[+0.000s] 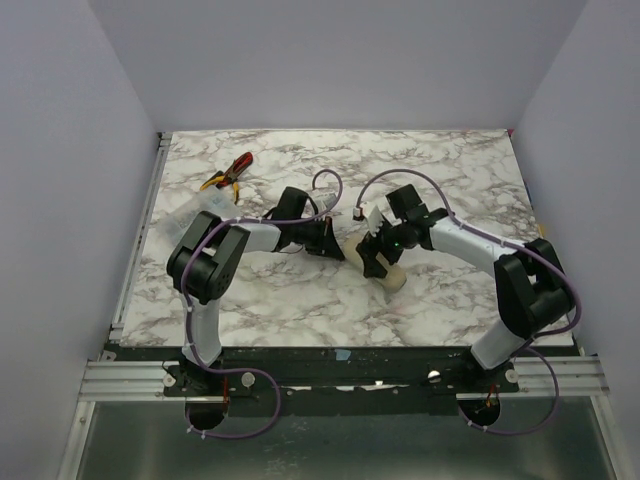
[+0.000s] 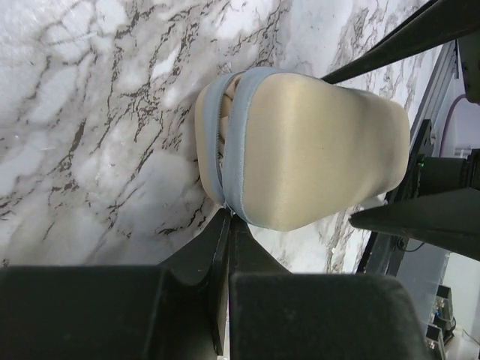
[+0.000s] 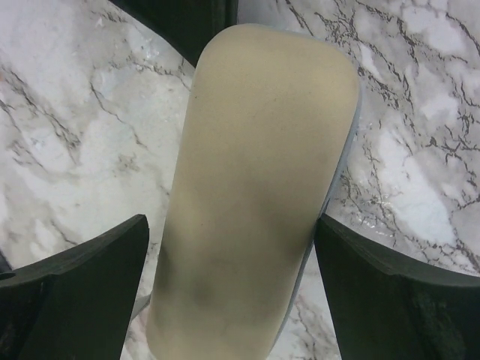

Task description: Open the umbrella

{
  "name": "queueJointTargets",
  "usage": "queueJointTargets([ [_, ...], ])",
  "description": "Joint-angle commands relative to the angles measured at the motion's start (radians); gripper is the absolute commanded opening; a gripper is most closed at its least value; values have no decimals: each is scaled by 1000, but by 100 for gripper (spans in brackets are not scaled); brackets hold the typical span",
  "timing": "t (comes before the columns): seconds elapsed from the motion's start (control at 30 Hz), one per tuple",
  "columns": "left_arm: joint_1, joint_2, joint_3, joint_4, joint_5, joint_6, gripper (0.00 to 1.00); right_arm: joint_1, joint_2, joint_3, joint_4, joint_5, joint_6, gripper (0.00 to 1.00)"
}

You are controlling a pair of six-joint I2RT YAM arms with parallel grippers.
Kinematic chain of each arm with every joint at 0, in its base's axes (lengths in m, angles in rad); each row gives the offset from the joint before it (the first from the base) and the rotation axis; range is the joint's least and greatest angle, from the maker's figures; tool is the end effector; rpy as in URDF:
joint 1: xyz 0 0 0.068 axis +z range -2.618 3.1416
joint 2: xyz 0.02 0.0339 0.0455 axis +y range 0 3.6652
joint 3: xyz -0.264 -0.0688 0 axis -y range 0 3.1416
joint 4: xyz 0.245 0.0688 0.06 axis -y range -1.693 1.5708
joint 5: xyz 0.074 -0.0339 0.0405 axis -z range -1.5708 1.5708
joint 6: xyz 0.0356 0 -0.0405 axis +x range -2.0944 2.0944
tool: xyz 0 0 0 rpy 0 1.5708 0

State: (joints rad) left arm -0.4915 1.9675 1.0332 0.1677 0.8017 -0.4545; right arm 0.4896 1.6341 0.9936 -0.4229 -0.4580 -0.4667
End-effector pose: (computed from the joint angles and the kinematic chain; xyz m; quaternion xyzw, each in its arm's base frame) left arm 0.3291 -0.2052 0.1271 0.1684 0.8443 -0.4838 0.1572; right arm 0.2754 0.1646 0.1861 -0.4844 0.8108 0.2225 0.2419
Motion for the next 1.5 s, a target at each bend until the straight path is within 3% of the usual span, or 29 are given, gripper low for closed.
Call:
queueJointTargets([
  [0.0, -1, 10, 42, 0, 8, 27, 0, -16, 26, 87, -73, -84, 167, 92],
  [0.27, -2, 4, 46, -3, -1, 27, 0, -32, 159, 161, -73, -94, 319, 85],
  [0.5, -3, -8, 24, 1, -7, 23, 0, -47, 182, 124, 2, -97, 417, 50],
  [0.6, -7, -17, 3, 15, -6, 13, 0, -58, 185, 109, 39, -99, 458, 39],
  [1.1, -61, -44, -56, 42, 1, -4, 0, -93, 199, 40, 267, 8, 715, 17],
  [1.47, -117, -51, -64, 58, 5, 5, 0, -117, 221, 62, 335, 79, 754, 12],
])
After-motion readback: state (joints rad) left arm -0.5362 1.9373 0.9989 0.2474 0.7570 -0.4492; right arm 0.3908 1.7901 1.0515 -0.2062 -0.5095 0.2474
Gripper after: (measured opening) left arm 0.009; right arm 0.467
